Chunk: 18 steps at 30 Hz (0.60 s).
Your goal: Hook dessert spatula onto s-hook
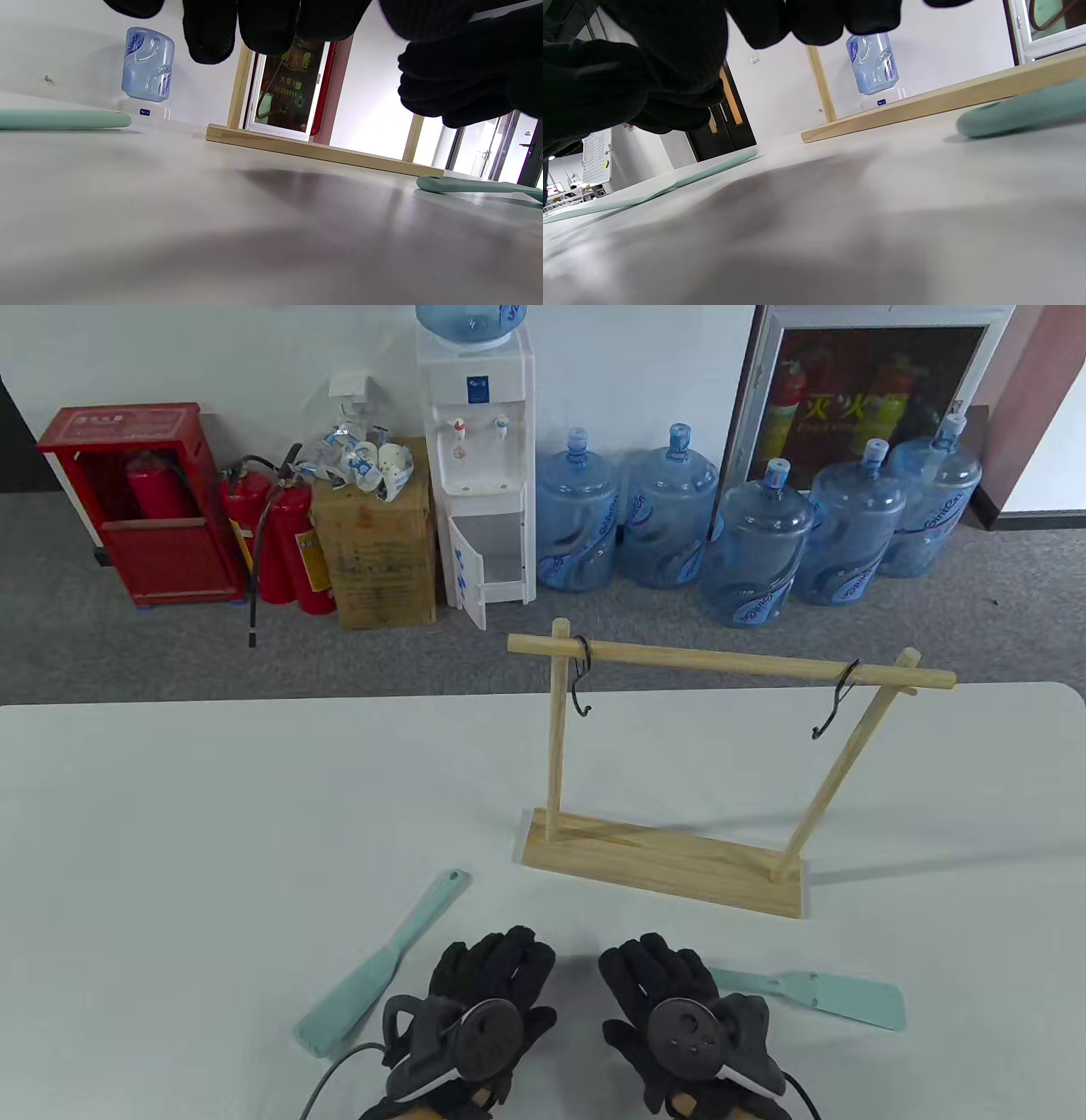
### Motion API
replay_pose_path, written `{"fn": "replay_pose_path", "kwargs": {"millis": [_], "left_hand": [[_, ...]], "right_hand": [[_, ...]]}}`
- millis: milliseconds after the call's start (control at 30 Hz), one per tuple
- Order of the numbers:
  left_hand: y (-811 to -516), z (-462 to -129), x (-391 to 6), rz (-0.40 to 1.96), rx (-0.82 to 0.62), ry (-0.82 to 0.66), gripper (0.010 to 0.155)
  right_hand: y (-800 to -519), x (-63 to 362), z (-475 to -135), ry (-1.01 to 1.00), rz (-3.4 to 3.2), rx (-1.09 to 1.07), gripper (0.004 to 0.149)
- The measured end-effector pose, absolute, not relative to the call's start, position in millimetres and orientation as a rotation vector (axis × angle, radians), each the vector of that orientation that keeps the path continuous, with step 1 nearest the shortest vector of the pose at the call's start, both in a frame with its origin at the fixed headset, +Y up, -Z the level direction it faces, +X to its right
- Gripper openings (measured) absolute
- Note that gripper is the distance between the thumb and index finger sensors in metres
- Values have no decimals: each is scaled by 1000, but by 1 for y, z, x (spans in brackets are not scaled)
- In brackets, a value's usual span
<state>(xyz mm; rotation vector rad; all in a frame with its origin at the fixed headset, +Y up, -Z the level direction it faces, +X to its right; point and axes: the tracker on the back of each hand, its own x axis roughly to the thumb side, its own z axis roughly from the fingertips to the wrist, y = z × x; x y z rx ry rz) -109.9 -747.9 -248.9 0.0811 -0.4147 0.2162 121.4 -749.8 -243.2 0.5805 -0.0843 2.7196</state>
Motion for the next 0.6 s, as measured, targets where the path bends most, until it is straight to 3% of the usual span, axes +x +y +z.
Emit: {"fn": "replay_pose_path", "kwargs": {"millis": [600], "left_hand": [[-745,-251,-119,255,105,-382,66]], "right_hand": [[-741,139,-244,-154,2706,493,75]]}}
